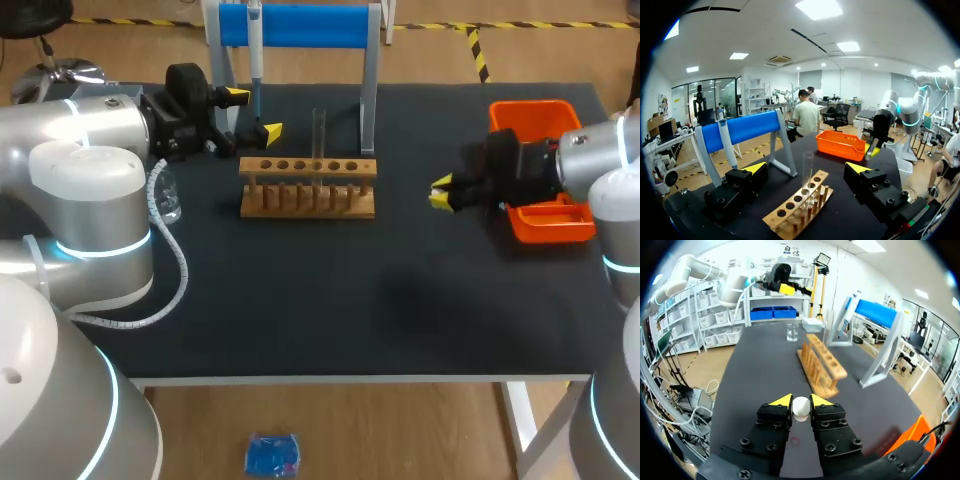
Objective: Invert the test tube, pick up the pipette, mount the tip to pipette, aspirate from beaker and dispense into the tube, eject the tip, return the pipette, and cap with the stopper.
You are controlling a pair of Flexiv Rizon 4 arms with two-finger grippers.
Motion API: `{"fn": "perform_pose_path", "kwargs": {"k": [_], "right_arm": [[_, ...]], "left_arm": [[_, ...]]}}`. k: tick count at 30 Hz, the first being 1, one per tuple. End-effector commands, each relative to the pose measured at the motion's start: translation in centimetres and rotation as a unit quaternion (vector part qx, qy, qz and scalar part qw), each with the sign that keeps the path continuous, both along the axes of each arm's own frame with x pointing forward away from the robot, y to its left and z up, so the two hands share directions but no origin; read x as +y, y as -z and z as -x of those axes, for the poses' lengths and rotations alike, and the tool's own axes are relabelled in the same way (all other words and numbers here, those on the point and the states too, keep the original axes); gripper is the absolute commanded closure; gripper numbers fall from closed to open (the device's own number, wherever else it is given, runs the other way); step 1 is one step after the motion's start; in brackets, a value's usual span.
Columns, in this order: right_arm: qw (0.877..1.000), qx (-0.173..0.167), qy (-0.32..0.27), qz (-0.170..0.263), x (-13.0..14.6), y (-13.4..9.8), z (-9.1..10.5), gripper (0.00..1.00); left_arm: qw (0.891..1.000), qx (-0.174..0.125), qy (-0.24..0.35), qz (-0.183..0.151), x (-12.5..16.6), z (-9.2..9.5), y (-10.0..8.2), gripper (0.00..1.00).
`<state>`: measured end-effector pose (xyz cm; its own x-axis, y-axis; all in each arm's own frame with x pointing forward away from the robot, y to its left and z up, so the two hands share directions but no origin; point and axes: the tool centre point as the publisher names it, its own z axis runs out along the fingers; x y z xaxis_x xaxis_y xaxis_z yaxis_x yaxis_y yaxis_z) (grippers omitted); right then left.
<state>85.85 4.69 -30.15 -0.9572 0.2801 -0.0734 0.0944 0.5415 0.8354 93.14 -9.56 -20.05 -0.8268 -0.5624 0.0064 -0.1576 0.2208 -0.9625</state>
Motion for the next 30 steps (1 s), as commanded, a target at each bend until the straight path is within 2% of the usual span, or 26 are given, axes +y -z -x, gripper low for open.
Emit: {"fn": "perform_pose_path", "kwargs": {"k": [1, 9, 14, 16, 21, 30], "right_arm": [[1.0, 0.002, -0.006, 0.014, 0.1, -4.0, -0.5, 1.0], [1.0, -0.012, -0.019, 0.022, 2.8, -8.4, -3.0, 1.0], [0.999, 0.002, -0.04, 0.016, 4.8, -10.2, -4.3, 1.0], [0.999, -0.005, -0.047, 0.02, 5.7, -10.7, -4.8, 1.0], [0.998, -0.016, -0.057, 0.03, 7.8, -11.3, -6.1, 1.0], [0.996, -0.016, -0.069, 0.048, 11.1, -10.6, -8.0, 1.0]], "left_arm": [[1.0, 0.0, -0.001, 0.0, -0.1, 0.0, 0.0, 0.0], [1.0, 0.0, -0.001, 0.0, -0.1, 0.0, 0.0, 0.0], [1.0, 0.0, -0.001, 0.0, -0.1, 0.0, 0.0, 0.0], [1.0, 0.0, -0.001, 0.0, -0.1, 0.0, 0.0, 0.0], [1.0, 0.0, -0.001, 0.0, -0.1, 0.0, 0.0, 0.0], [1.0, 0.0, -0.001, 0.0, -0.1, 0.0, 0.0, 0.0]]}}
